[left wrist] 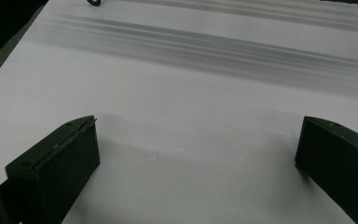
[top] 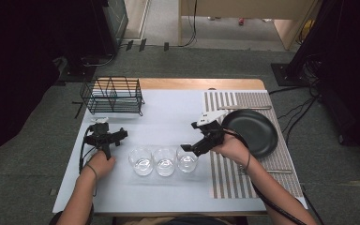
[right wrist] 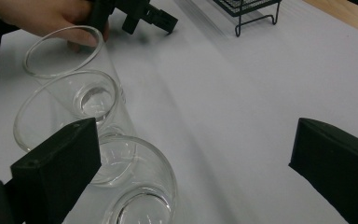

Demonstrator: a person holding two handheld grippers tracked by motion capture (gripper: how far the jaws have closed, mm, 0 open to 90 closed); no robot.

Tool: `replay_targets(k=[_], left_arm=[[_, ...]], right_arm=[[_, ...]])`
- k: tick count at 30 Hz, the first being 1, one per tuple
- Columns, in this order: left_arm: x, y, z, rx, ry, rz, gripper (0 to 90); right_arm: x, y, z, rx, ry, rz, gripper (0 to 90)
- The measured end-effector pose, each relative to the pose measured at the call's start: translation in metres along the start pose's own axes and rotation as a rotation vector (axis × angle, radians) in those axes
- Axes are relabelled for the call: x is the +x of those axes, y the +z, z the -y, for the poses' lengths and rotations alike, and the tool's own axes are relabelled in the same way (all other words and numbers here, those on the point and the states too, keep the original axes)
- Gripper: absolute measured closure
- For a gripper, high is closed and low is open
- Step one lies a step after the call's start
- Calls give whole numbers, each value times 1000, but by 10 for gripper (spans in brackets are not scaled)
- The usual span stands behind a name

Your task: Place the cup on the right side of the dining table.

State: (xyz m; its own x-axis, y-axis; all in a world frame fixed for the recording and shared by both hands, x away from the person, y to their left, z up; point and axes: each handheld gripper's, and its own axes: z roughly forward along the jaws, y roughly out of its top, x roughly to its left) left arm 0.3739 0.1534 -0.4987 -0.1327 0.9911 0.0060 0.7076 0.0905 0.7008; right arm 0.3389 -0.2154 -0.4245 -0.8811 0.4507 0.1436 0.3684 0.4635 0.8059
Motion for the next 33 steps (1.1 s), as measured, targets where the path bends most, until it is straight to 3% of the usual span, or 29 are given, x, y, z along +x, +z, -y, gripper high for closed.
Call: replay_targets(k=[33], left_arm=[[0,0,0,0,0,0,0]], right_arm=[[7,4,3,14,-40,-100,0]])
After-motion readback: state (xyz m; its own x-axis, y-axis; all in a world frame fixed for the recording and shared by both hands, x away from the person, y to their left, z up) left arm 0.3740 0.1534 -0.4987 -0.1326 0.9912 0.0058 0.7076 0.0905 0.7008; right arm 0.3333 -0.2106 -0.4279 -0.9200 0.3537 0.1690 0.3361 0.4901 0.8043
